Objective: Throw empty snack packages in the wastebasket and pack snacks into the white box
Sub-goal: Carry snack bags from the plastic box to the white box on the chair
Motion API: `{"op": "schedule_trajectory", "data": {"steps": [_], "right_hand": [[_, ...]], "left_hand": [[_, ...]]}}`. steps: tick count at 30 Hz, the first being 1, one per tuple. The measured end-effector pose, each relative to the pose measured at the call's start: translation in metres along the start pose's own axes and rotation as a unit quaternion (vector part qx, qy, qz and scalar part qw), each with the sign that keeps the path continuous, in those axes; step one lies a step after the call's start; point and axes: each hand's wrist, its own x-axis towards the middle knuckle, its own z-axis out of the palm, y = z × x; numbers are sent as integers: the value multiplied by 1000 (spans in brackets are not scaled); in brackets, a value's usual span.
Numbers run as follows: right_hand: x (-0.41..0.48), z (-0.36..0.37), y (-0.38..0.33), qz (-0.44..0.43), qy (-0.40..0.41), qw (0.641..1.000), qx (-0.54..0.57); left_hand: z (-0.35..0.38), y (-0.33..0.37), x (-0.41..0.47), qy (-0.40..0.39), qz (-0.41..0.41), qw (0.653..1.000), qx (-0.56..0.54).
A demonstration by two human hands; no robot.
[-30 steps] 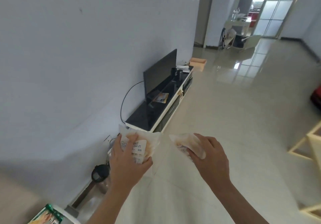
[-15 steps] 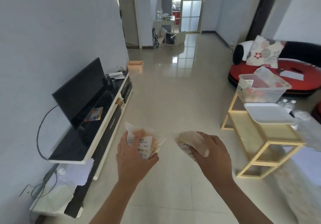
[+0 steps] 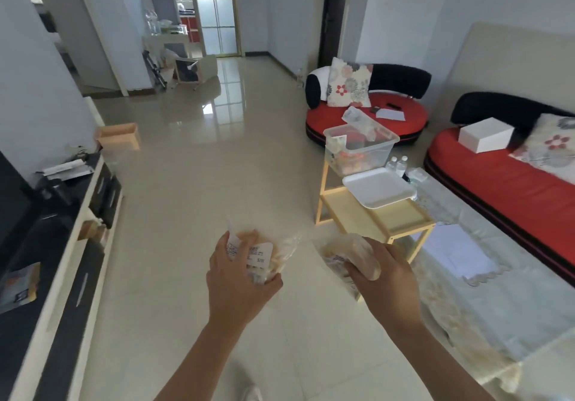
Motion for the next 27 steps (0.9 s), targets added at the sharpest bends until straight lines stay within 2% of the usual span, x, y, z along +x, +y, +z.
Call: {"op": "schedule_trajectory", "data": {"steps": [12,17,27], "right_hand": [[119,71,-24,70,100,992,-44],[162,97,-38,93,127,986,-55],[287,157,-36,81,148,985,-33]], "left_hand": [[32,-19,208,-89,111,990,-20],[37,-22,271,-91,141,986,-20],[71,-29,394,-84,156,984,-9]]}}
